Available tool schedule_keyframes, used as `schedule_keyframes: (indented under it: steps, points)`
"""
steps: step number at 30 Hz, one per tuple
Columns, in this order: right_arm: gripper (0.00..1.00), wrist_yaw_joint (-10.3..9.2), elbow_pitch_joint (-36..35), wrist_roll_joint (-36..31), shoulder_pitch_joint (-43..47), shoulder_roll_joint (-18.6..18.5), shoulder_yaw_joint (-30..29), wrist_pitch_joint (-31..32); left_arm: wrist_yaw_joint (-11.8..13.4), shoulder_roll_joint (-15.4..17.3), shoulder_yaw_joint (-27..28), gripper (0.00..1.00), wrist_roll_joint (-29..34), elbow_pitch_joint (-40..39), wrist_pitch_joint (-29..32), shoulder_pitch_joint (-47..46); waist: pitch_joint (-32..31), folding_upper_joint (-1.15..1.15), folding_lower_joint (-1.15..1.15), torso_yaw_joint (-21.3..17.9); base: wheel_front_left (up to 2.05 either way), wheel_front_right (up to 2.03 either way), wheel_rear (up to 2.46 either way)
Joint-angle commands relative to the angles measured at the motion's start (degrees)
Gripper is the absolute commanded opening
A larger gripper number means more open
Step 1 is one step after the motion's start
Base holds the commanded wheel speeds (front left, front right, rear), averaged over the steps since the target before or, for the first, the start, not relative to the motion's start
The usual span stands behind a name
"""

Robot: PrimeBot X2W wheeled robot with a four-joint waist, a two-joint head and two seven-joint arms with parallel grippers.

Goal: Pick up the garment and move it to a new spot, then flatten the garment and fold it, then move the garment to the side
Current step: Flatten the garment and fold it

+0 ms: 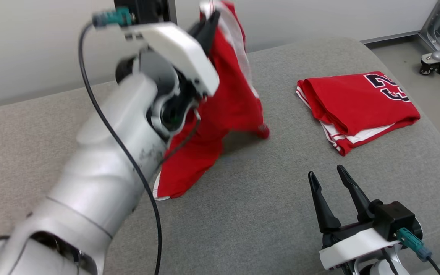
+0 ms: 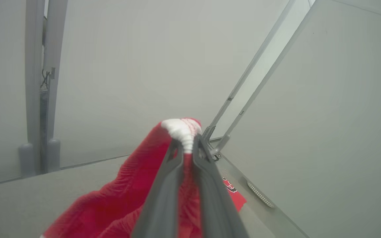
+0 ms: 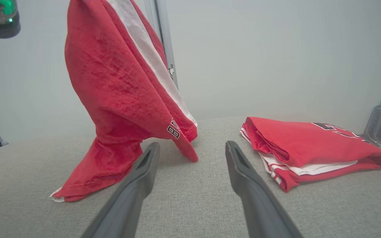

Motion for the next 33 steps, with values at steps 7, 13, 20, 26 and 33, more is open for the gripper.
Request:
schedule_keyframes:
  steps: [7,13,20,26,33]
  points:
    - [1.0,0.01,-0.8,-0.5,2.1,-0.3,-2.3,-0.2,-1.2,2.5,-2.5,0.0,-1.7,-4.0,-1.6,14.6,-0.2,0.0,0.0,3.3,0.0,0.0,0.0]
    - [1.0,0.01,-1.0,-1.3,3.5,-0.3,-3.4,-0.2,3.1,9.4,-3.4,0.0,1.4,-11.0,-7.4,25.4,0.0,0.0,0.0,6.5,0.0,0.0,0.0]
    - [1.0,0.01,-0.6,-1.8,4.5,-0.2,-3.7,-0.2,7.5,16.8,-2.9,0.0,0.6,-20.1,-7.8,35.6,-0.6,0.0,0.0,9.8,0.0,0.0,0.0]
    - [1.0,0.01,-0.2,-1.7,5.0,-0.3,-3.3,-0.2,9.7,18.9,-3.0,0.0,-1.1,-22.5,-7.2,41.3,-1.4,0.0,0.0,11.5,0.0,0.0,0.0]
    - [1.0,0.01,0.9,-1.3,6.0,-0.8,-2.9,-0.2,10.8,18.3,-2.6,0.89,-1.4,-20.9,-10.5,45.6,-3.2,0.0,0.0,12.7,0.0,0.0,0.0]
